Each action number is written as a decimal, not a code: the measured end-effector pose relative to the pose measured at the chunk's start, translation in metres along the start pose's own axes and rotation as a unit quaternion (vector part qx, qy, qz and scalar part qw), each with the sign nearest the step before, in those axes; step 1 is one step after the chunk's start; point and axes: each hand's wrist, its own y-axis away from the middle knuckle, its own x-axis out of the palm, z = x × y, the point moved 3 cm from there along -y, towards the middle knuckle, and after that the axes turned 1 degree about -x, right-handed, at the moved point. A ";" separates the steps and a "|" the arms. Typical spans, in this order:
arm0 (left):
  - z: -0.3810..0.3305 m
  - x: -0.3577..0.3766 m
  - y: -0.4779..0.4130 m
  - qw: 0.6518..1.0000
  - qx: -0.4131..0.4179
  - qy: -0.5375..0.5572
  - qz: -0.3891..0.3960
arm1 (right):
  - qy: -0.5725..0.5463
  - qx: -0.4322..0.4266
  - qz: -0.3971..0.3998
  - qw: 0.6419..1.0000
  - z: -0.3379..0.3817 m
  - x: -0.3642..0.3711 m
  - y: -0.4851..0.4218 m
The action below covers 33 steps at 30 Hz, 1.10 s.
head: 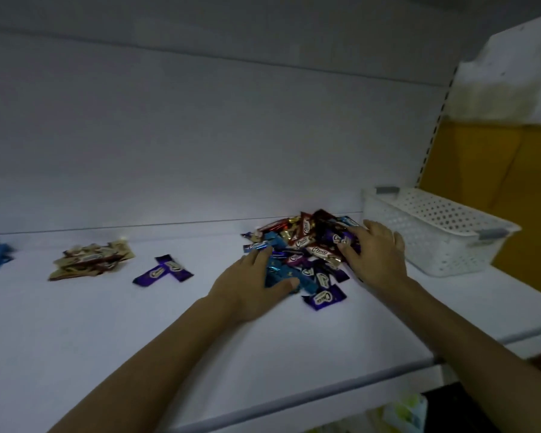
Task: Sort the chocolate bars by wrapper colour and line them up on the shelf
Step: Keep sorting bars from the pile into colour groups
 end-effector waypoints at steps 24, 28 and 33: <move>-0.061 0.024 -0.128 0.993 -0.029 -0.104 0.054 | -0.283 -0.012 0.004 0.959 -0.010 0.018 -0.004; -0.058 0.022 -0.128 0.993 0.004 -0.116 -0.005 | -0.257 -0.022 0.001 0.966 -0.010 0.018 -0.004; -0.058 0.009 -0.126 0.992 0.058 -0.062 -0.093 | -0.229 -0.028 -0.011 0.973 -0.010 0.017 -0.002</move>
